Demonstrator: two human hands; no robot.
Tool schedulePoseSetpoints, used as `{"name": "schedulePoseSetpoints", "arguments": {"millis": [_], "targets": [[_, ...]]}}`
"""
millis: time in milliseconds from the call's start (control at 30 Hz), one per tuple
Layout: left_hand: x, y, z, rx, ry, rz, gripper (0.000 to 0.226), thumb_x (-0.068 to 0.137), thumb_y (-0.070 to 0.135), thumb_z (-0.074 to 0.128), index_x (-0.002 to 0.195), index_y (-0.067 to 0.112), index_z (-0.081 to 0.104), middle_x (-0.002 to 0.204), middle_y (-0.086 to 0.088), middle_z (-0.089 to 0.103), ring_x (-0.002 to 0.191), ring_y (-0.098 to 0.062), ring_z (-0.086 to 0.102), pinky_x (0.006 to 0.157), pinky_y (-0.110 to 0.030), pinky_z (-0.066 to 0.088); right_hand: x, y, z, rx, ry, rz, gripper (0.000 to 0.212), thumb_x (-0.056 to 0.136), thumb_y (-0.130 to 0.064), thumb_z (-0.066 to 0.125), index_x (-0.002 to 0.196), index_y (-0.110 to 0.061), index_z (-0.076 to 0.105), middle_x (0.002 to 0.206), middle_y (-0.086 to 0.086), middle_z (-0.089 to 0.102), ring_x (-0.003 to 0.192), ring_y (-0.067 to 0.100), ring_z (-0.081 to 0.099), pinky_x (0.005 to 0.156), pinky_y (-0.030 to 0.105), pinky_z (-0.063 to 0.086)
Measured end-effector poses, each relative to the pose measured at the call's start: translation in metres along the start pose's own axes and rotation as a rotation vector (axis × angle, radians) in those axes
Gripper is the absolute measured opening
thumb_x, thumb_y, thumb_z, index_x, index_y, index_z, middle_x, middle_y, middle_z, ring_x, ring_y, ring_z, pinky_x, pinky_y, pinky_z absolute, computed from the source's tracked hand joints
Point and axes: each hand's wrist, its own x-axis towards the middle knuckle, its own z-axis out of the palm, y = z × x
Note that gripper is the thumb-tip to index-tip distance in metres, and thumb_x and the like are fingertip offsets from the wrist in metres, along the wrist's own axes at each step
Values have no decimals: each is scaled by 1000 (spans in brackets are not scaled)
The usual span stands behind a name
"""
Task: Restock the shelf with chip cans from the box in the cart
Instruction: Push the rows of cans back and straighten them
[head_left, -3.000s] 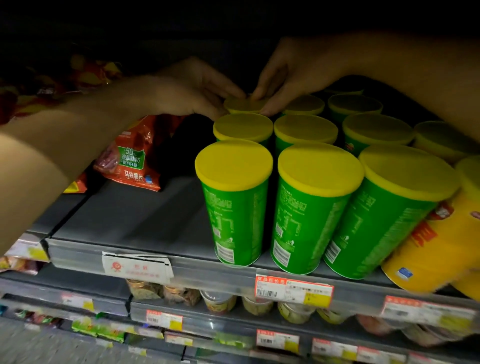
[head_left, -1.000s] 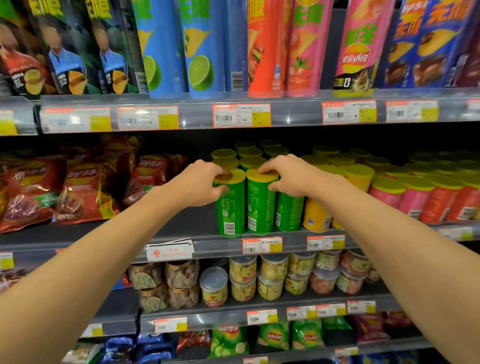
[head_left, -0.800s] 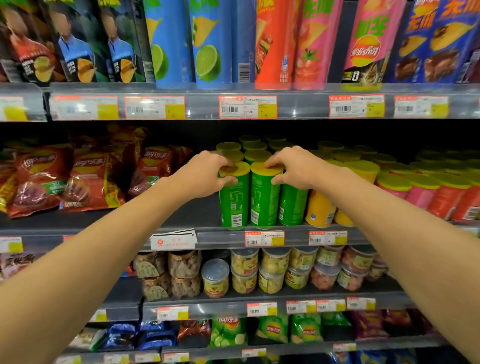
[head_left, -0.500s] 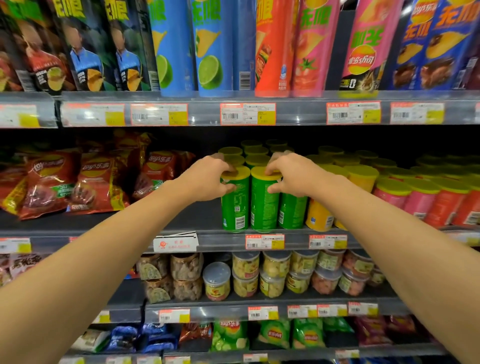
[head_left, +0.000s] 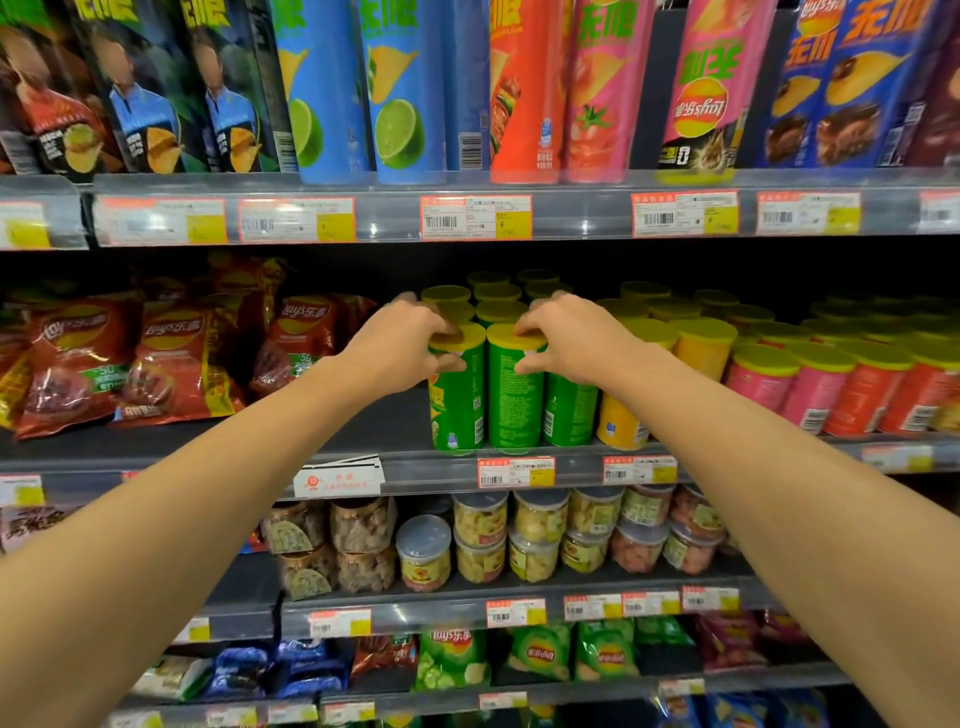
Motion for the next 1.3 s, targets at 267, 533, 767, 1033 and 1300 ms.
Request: {"name": "schedulePoseSetpoints", "arguments": {"millis": [267, 533, 767, 1033, 1300], "targets": [[0, -3, 2, -155, -51, -10, 46, 87, 28, 70, 128, 8, 63, 128, -7, 59, 117, -23, 56, 101, -31, 46, -1, 9, 4, 111, -74, 33, 53, 86, -20, 76, 135, -20, 55, 137, 6, 57, 127, 27, 50, 104, 42, 44], [3, -8, 7, -141, -34, -19, 51, 85, 46, 70, 127, 15, 66, 128, -5, 63, 117, -23, 57, 102, -38, 46, 3, 3, 1, -34, -16, -4, 65, 80, -51, 74, 134, -18, 58, 129, 5, 61, 120, 25, 52, 98, 43, 49], [5, -2, 3, -77, -67, -23, 51, 87, 44, 69, 128, 13, 65, 123, -8, 66, 114, -26, 57, 96, -37, 48, -1, 0, 4, -77, 14, -62, 57, 85, -45, 73, 130, -12, 61, 133, 4, 55, 123, 25, 50, 98, 42, 49], [5, -5, 8, -59, -71, -31, 54, 88, 36, 71, 136, 15, 57, 142, -7, 51, 133, -27, 41, 111, -40, 37, 3, 2, 3, -3, -19, 11, 61, 81, -42, 78, 133, -16, 59, 133, 7, 60, 122, 28, 54, 101, 46, 48], [1, 0, 10, -39, 1, -29, 55, 85, 42, 72, 131, 15, 62, 135, -10, 56, 126, -29, 46, 103, -38, 41, -1, 3, 4, -16, -11, -39, 54, 86, -38, 73, 133, -15, 62, 124, 5, 55, 119, 26, 45, 95, 44, 48]]}}
